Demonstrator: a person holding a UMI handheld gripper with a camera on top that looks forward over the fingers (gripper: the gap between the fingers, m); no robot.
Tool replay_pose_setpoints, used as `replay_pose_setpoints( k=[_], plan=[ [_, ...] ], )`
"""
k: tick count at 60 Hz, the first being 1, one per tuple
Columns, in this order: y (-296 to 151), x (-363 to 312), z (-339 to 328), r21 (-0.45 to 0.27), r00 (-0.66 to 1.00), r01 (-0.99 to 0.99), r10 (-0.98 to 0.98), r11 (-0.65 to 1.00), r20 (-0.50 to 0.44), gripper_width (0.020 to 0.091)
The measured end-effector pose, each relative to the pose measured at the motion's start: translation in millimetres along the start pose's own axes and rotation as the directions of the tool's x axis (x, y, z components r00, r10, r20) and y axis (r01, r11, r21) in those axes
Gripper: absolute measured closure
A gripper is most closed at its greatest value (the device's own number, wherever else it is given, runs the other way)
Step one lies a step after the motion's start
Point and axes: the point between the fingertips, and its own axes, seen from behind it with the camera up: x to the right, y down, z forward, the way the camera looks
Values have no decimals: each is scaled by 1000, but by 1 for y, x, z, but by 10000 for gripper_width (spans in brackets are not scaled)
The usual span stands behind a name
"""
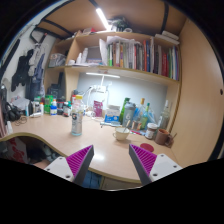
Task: Pour water
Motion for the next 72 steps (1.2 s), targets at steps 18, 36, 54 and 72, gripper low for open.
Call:
replay_pose_setpoints(
  k=[18,36,54,72],
  plan=[
    [-36,-66,68,82,991,-88,78,993,111,284],
    [-65,-179,193,112,987,36,-53,993,152,289],
    [-59,-198,280,106,998,-5,-1,994,55,284],
    [-59,-208,346,75,994,-93,88,993,59,445]
  ],
)
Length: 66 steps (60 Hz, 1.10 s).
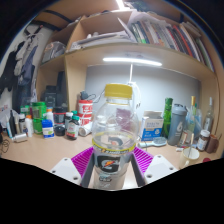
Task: Pour water
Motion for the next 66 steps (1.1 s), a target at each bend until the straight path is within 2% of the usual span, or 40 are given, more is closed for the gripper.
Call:
replay_pose_setpoints(
  k=[12,13,15,16,24,31,34,41,45,51,58,66],
  plan=[
    [-1,6,4,28,999,-30,31,999,-27,579],
    [-1,6,5,29,999,-24,25,999,-26,607],
    [-1,6,5,28,999,-28,29,999,-23,607],
    [0,6,6,26,999,-32,32,999,-21,636],
    [1,7,8,15,999,-33,33,999,-14,650],
    [-1,0,13,-16,997,-69,69,998,40,651],
    [-16,2,14,1,985,-153,152,988,81,651],
    [-67,51,10,81,909,-416,412,906,62,649],
    [-89,78,6,114,803,-596,589,795,94,652],
    [-101,120,-4,105,543,-840,824,532,163,652],
    [-103,149,-10,12,164,-986,957,166,241,654],
    [-101,162,-19,-128,-259,-964,925,-231,277,655]
  ],
)
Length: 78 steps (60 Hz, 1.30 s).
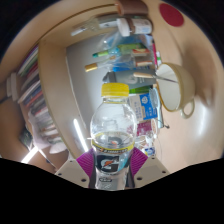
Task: Pour water
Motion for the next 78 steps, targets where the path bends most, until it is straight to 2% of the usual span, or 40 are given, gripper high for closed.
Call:
replay_pose_setpoints(
  k=[18,31,41,45,48,54,57,59,60,61,64,67,70,72,75,78],
  plan=[
    [-17,-3,3,-17,915,-393,392,920,93,654],
    [-18,17,0,3,888,-459,459,888,44,653],
    [-9,14,-1,-26,896,-440,441,897,50,655],
    [-1,7,0,-37,924,-379,380,925,37,655],
    [7,-6,0,-56,965,-258,260,965,34,654],
    [18,-59,-10,-61,978,191,-185,980,98,656],
    [17,-95,-16,-26,888,452,-447,892,111,650],
    [5,-117,-27,22,789,603,-600,798,130,653],
    [1,-133,-26,55,737,666,-668,744,99,652],
    [-12,-145,-37,92,673,726,-732,681,108,653],
    [-37,-189,-45,195,474,863,-880,467,10,650],
    [-82,-227,-73,287,283,925,-955,247,-90,650],
    [-109,-252,-76,306,152,948,-966,83,-209,653],
    [-133,-256,-82,294,76,956,-958,-9,-275,653],
    [-173,-249,-93,232,-38,964,-928,-132,-370,651],
    [-209,-223,-93,136,-139,966,-887,-219,-440,653]
  ],
)
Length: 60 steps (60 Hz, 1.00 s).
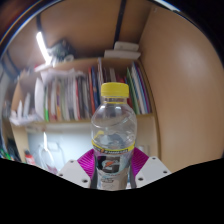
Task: Pour water
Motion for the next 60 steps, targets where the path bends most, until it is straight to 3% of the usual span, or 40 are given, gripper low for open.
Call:
replay_pose_setpoints(
  k=[10,23,28,42,47,56,60],
  plan=[
    [164,67,-5,-288,986,143,-161,947,-41,650],
    [266,81,-20,-443,985,142,-170,885,-22,650],
    [280,81,-22,-458,986,140,-164,878,-13,642],
    [278,84,-20,-416,990,115,-139,902,-28,646],
    [278,84,-20,-419,991,110,-134,901,-29,616],
    [278,86,-21,-436,987,129,-158,891,-31,483],
    [280,83,-27,-482,987,132,-157,866,-13,317]
  ],
)
